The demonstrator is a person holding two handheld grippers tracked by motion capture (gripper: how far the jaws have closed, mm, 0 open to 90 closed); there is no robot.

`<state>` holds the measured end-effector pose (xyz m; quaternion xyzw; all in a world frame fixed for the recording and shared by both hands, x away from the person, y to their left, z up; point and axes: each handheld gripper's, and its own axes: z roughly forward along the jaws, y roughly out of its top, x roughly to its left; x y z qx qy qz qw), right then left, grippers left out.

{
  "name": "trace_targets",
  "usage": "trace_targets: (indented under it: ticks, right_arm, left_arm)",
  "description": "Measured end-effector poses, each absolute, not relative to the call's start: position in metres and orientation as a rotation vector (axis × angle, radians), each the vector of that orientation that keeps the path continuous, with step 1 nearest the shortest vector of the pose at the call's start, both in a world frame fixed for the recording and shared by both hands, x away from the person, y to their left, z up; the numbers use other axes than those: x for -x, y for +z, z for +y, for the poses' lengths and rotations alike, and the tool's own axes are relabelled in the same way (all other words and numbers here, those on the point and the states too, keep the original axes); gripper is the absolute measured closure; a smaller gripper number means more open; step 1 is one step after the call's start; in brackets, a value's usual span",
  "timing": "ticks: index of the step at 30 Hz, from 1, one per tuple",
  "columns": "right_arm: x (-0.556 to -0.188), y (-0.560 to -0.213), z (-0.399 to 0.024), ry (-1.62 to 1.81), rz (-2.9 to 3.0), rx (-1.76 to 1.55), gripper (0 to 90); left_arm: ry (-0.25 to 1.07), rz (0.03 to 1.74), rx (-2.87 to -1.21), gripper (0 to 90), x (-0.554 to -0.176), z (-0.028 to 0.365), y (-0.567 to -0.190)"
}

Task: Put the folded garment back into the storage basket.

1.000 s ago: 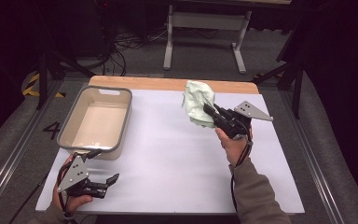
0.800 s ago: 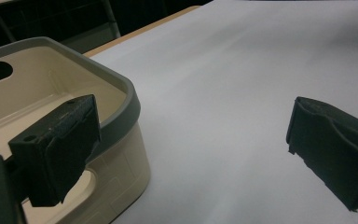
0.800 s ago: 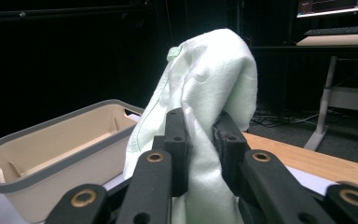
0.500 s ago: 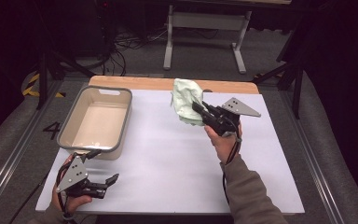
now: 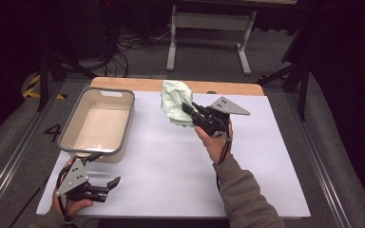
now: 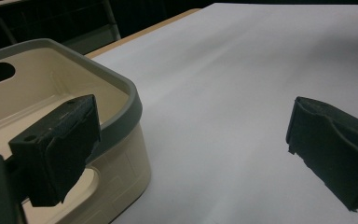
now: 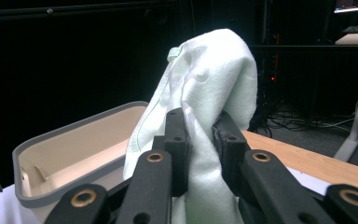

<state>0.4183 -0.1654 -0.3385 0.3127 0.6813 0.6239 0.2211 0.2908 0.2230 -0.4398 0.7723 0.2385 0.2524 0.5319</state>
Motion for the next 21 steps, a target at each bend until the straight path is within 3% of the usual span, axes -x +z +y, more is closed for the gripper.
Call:
trace_targets:
  ticks: [21]
  right_arm:
    - [-0.43,-0.334,-0.115,1.776,1.922,-0.81,79.1]
  left_arm:
    - [0.591,0.585,-1.826,4.2,-0.291,0.226,-0.44]
